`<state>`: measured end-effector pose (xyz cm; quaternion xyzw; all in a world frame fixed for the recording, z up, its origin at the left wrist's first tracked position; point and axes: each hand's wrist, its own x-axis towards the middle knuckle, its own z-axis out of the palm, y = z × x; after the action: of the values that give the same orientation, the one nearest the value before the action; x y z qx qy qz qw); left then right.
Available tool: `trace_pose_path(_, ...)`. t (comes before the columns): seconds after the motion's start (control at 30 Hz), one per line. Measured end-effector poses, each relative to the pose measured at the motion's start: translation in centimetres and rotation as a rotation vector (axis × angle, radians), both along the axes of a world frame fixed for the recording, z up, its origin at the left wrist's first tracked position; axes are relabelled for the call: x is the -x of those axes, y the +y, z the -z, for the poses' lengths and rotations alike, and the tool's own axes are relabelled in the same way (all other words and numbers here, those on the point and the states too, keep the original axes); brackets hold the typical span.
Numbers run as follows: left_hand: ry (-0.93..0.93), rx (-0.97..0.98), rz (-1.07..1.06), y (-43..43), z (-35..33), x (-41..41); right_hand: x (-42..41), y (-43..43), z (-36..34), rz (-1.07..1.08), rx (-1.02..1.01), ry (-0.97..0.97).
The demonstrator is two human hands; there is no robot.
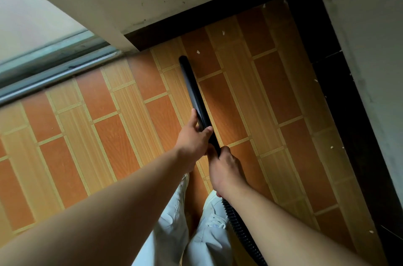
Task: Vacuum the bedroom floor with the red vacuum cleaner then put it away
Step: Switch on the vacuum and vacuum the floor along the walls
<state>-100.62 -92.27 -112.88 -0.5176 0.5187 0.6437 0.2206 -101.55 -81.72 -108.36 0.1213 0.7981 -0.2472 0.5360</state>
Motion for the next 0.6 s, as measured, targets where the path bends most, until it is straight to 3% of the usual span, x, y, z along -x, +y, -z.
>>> trace_pose_path(0.23,0.024,-0.025,0.062,2.1,0.2,1.8,1.0,1.9,0.1,-0.018,-0.082,0.04)
trace_pose_path(0.6,0.037,0.034,0.032,0.3,-0.3,3.5,3.1,0.6,0.9,-0.055,-0.023,0.029)
